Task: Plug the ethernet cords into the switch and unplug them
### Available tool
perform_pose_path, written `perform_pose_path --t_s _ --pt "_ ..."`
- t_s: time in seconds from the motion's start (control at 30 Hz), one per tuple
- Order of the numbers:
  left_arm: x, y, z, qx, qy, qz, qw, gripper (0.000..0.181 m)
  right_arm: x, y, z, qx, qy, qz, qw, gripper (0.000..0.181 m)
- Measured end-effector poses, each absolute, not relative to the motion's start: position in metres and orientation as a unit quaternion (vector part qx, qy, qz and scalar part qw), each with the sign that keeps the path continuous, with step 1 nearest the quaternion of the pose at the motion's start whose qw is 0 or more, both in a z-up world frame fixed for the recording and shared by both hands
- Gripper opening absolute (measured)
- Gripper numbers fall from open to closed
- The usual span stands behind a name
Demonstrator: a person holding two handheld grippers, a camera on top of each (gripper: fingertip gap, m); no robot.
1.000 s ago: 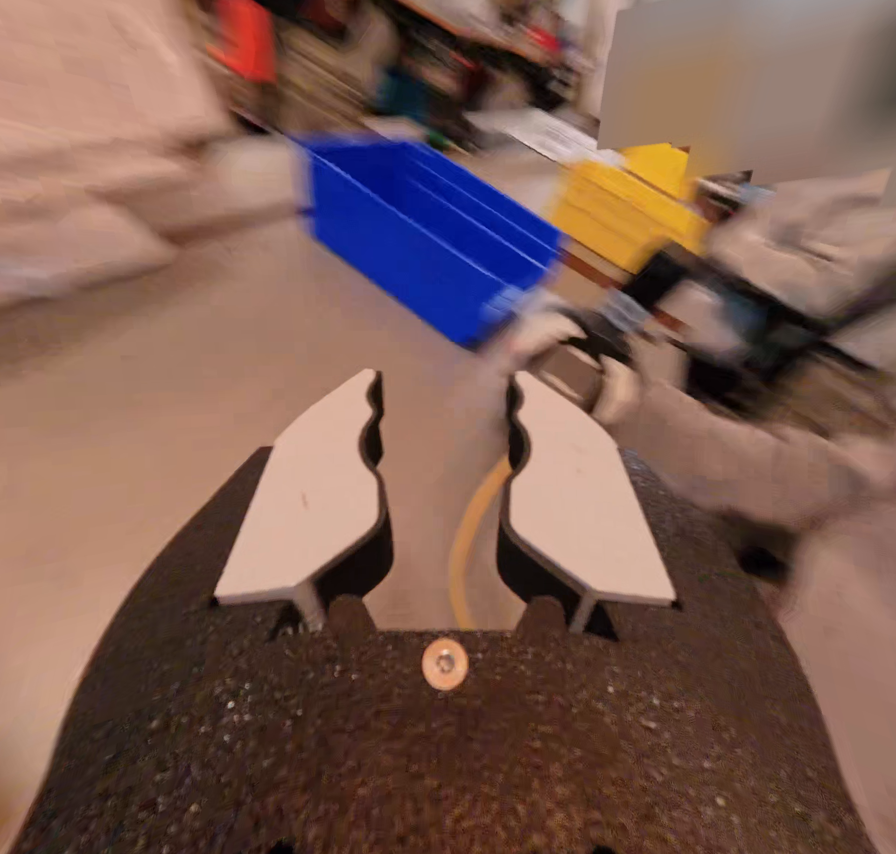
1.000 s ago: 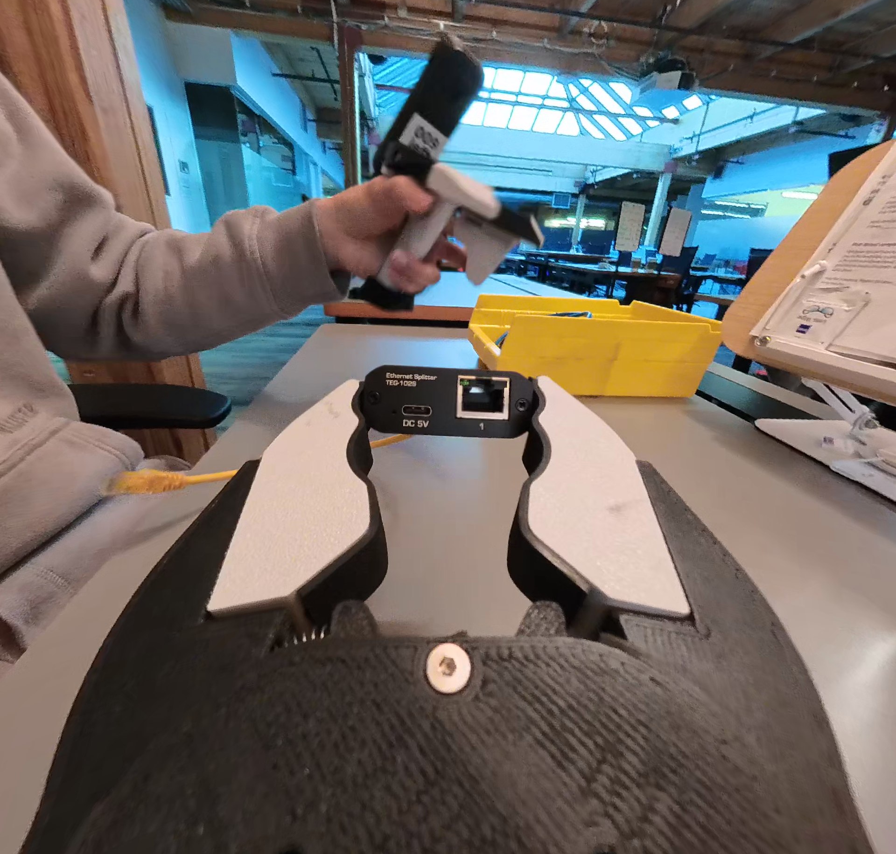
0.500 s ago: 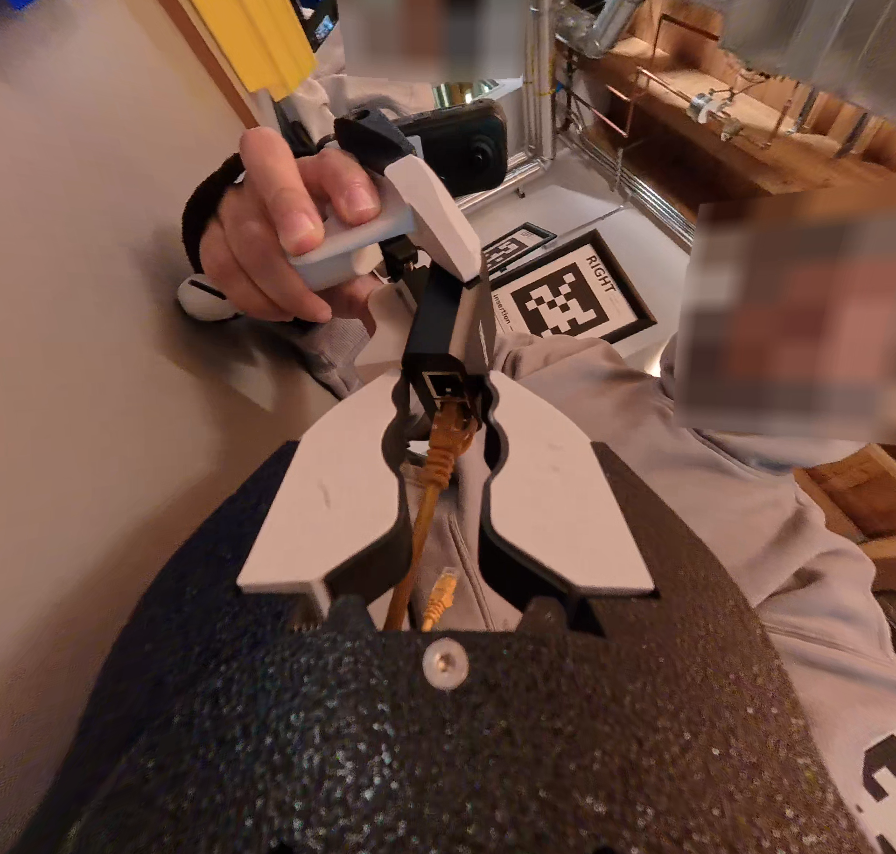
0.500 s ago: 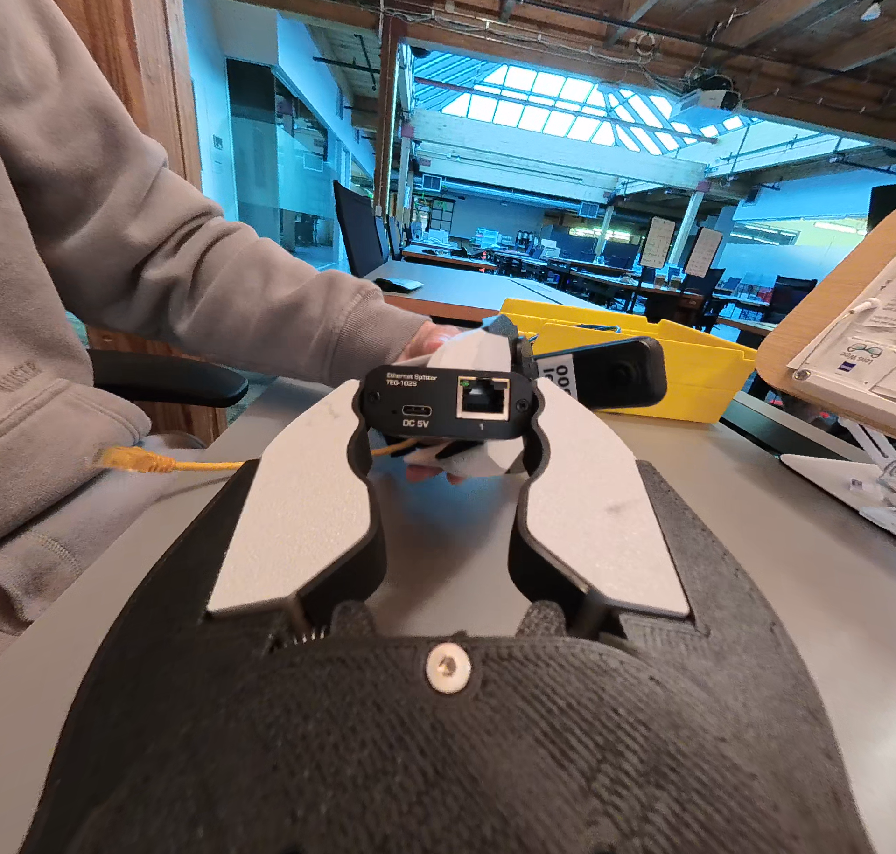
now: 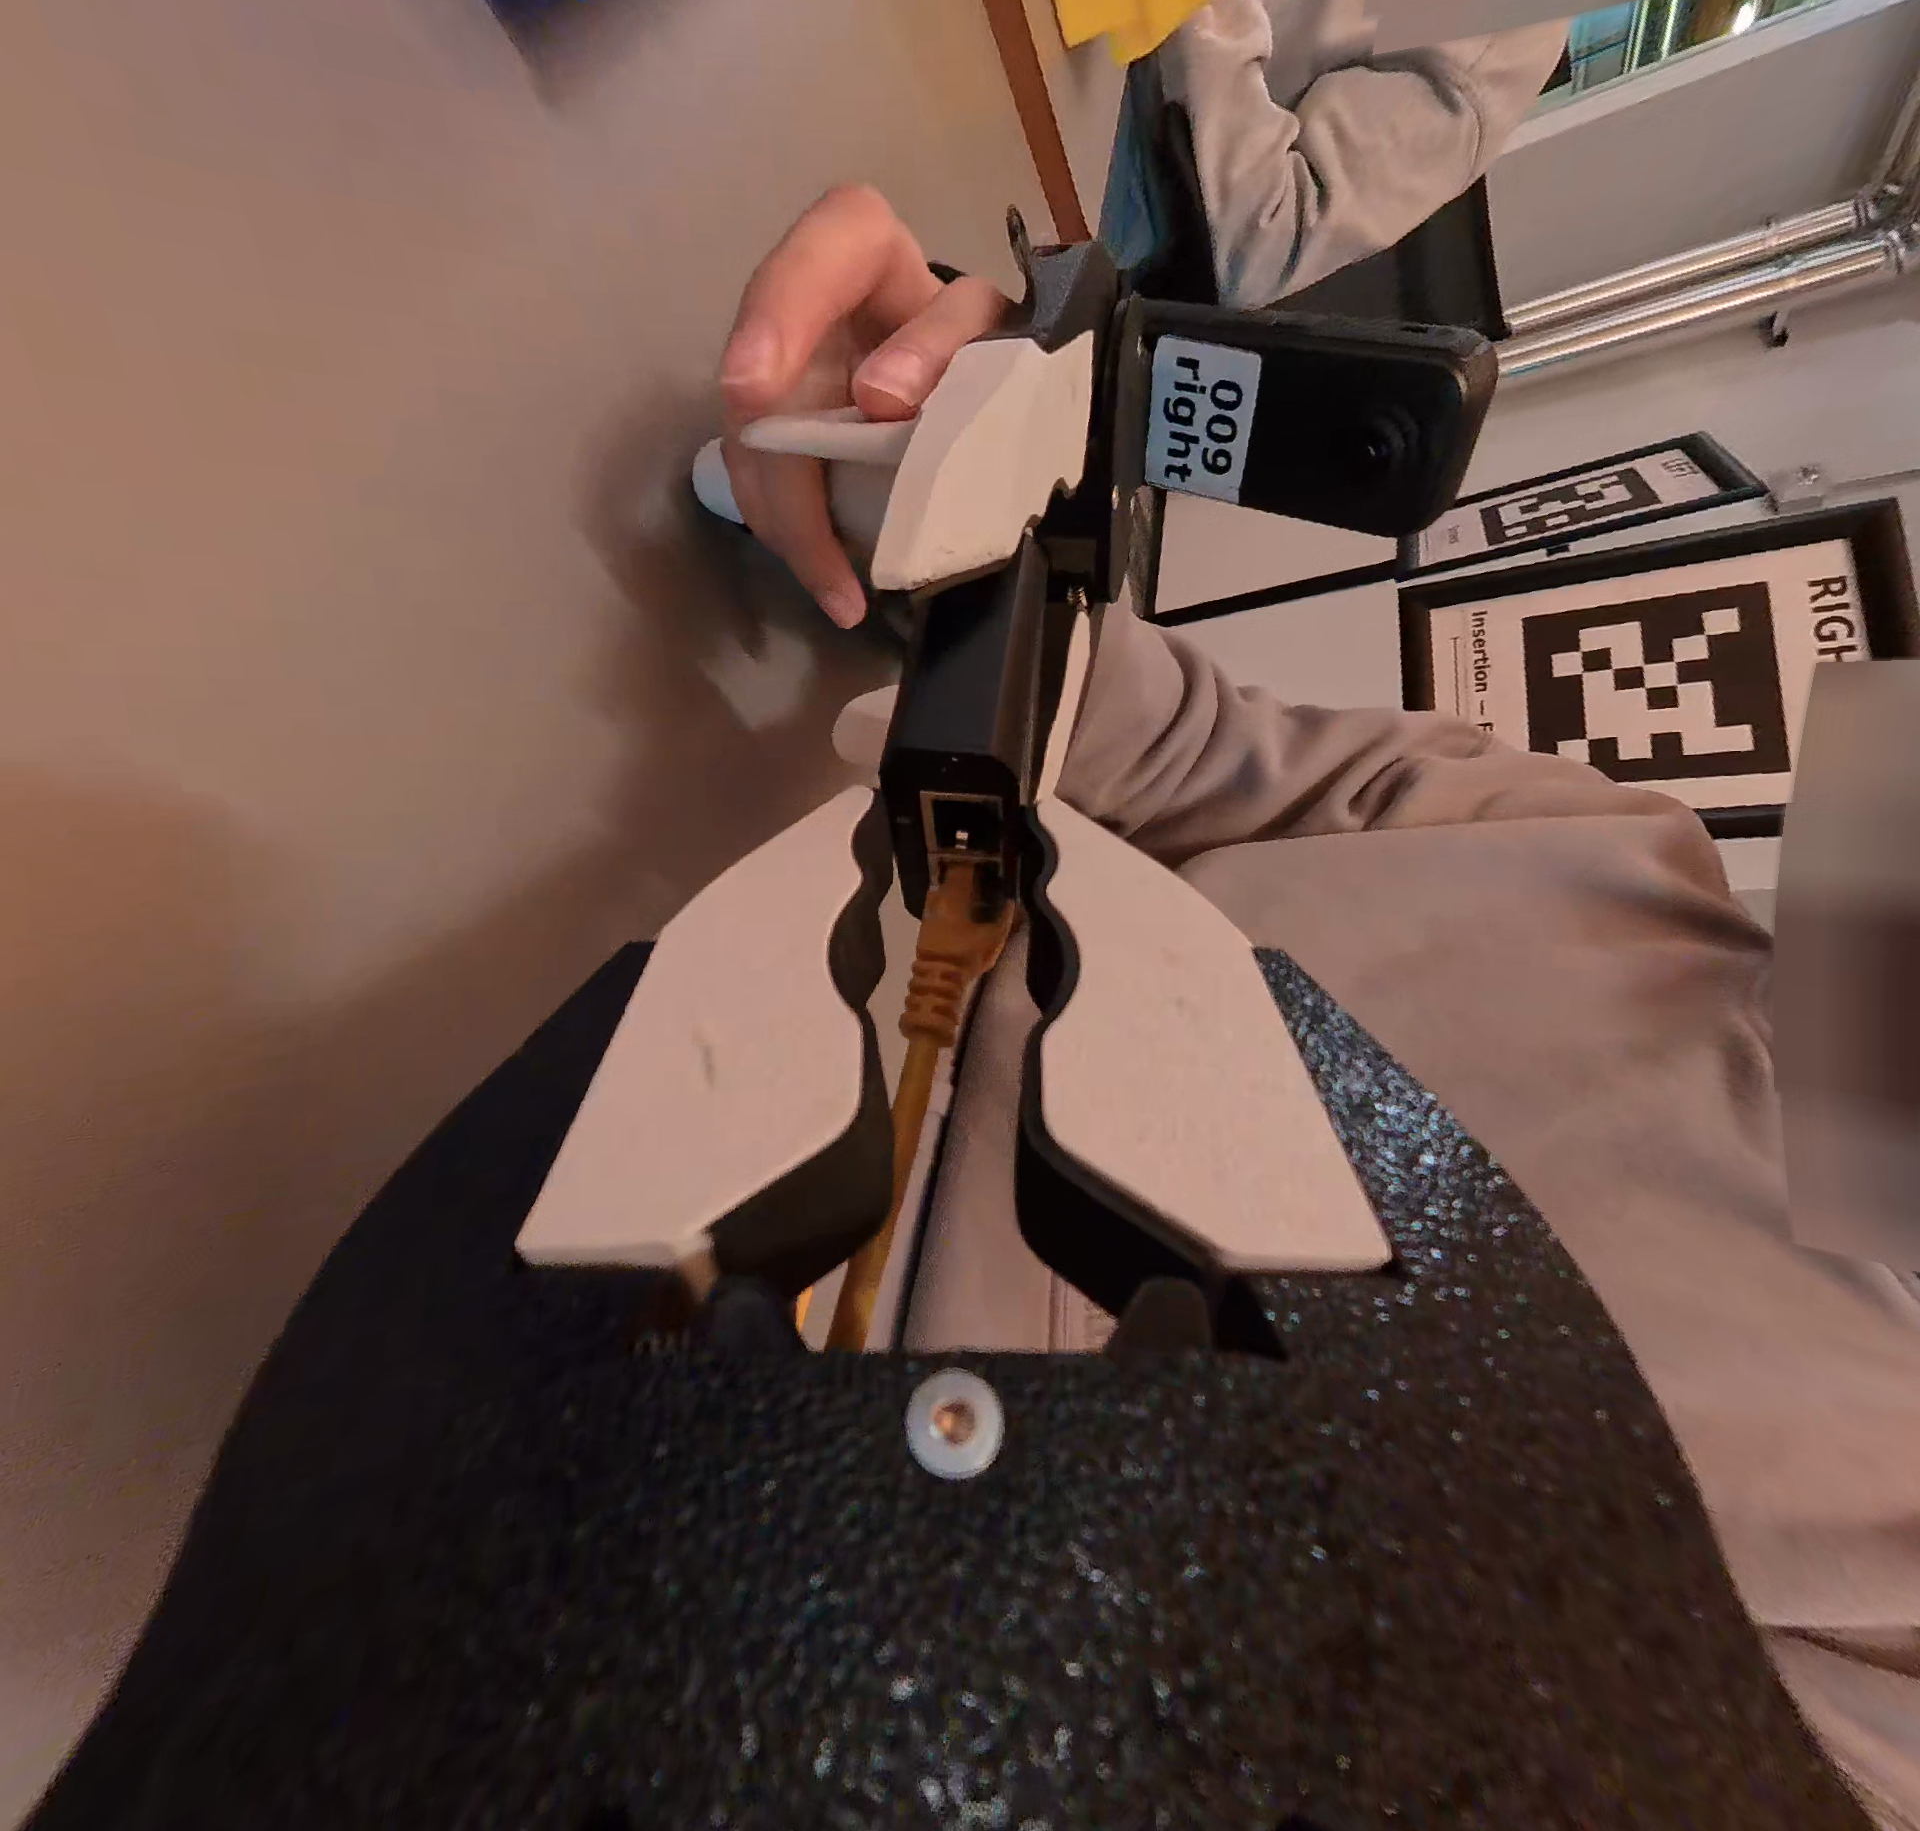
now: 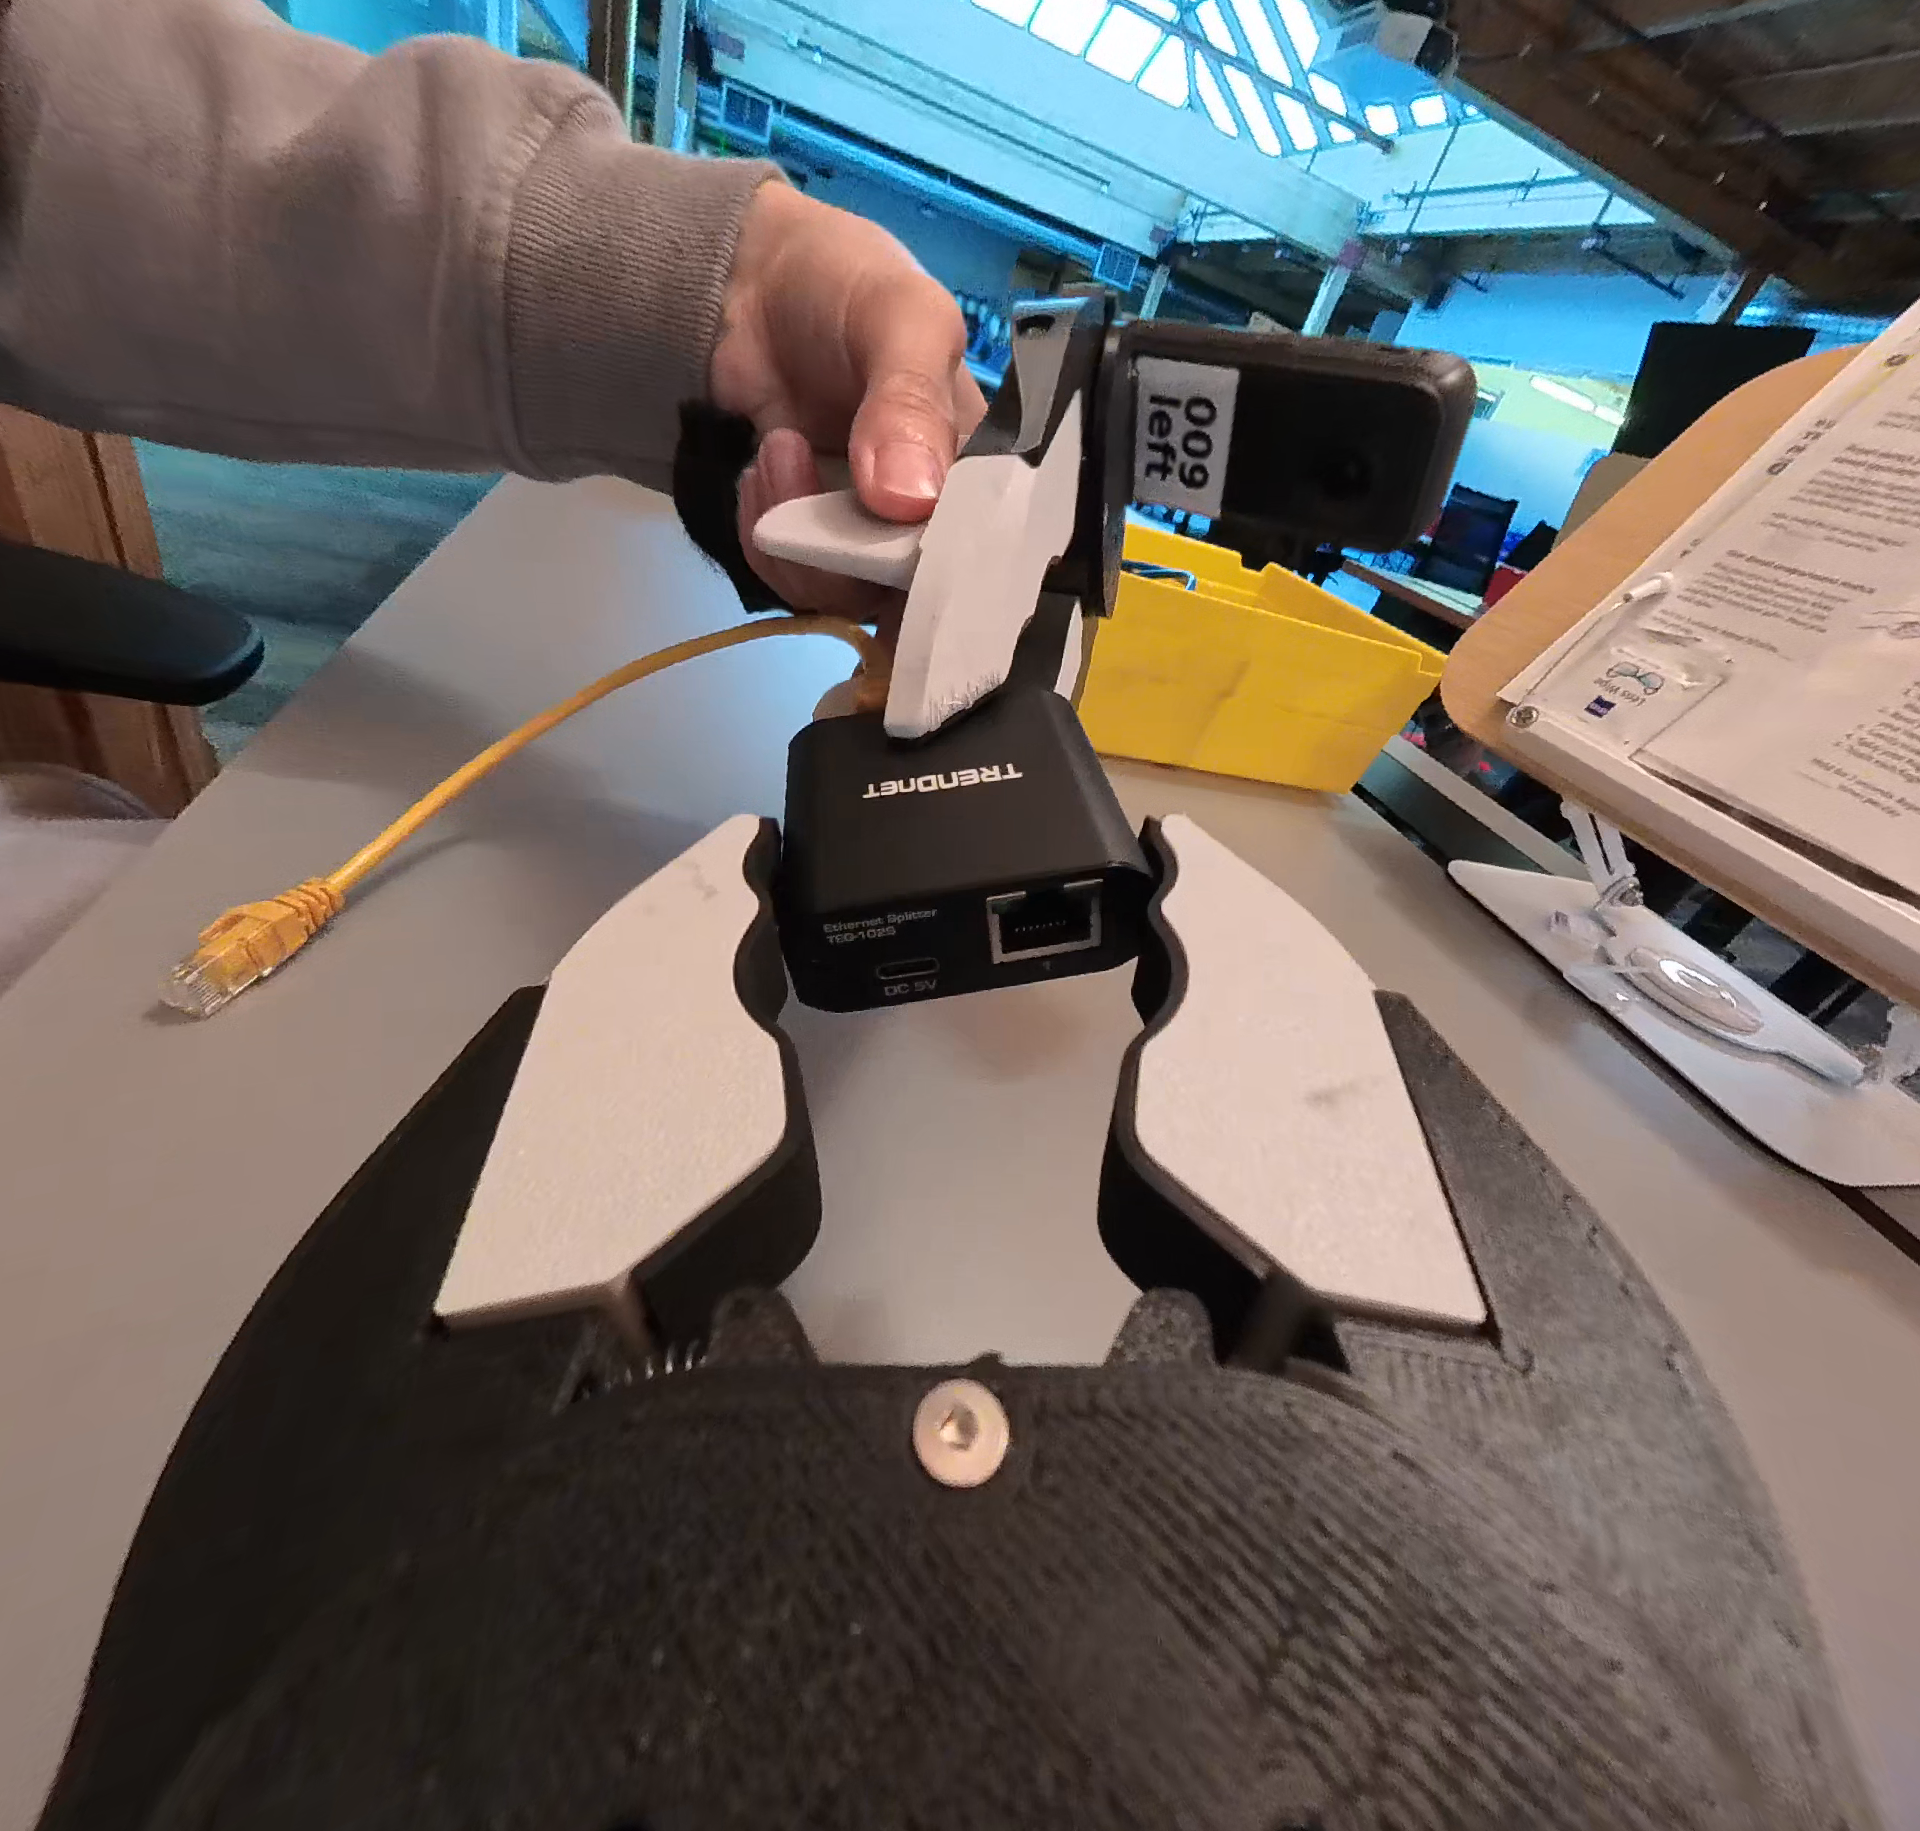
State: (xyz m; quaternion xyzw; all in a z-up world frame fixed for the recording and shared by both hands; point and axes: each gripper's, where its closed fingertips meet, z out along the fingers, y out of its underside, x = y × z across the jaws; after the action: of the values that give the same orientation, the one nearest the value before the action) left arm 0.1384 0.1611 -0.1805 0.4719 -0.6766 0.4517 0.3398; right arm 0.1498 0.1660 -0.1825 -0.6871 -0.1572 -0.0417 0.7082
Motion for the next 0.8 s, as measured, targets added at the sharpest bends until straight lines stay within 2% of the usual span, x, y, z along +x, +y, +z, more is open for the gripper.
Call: perform_pose_path --t_s 0.37,0.47,0.63,0.73,0.8 --pt "0.138 0.162 -0.184 0.475 -0.696 0.423 0.333 0.023 0.148 0.169 -0.192 -0.711 -0.173 -0.046 0.68 0.066" --pt "0.143 0.163 -0.178 0.462 -0.704 0.446 0.303 0.027 0.15 0.169 -0.186 -0.707 -0.141 -0.023 0.693 0.066" --pt "0.157 0.175 -0.162 0.447 -0.712 0.49 0.231 0.043 0.154 0.171 -0.186 -0.712 -0.119 -0.002 0.692 0.066" --pt "0.157 0.184 -0.137 0.427 -0.7 0.532 0.209 0.043 0.158 0.168 -0.182 -0.704 -0.103 0.009 0.702 0.066" --pt "0.164 0.201 -0.115 0.423 -0.691 0.567 0.15 0.043 0.161 0.165 -0.179 -0.696 -0.093 0.018 0.712 0.066"
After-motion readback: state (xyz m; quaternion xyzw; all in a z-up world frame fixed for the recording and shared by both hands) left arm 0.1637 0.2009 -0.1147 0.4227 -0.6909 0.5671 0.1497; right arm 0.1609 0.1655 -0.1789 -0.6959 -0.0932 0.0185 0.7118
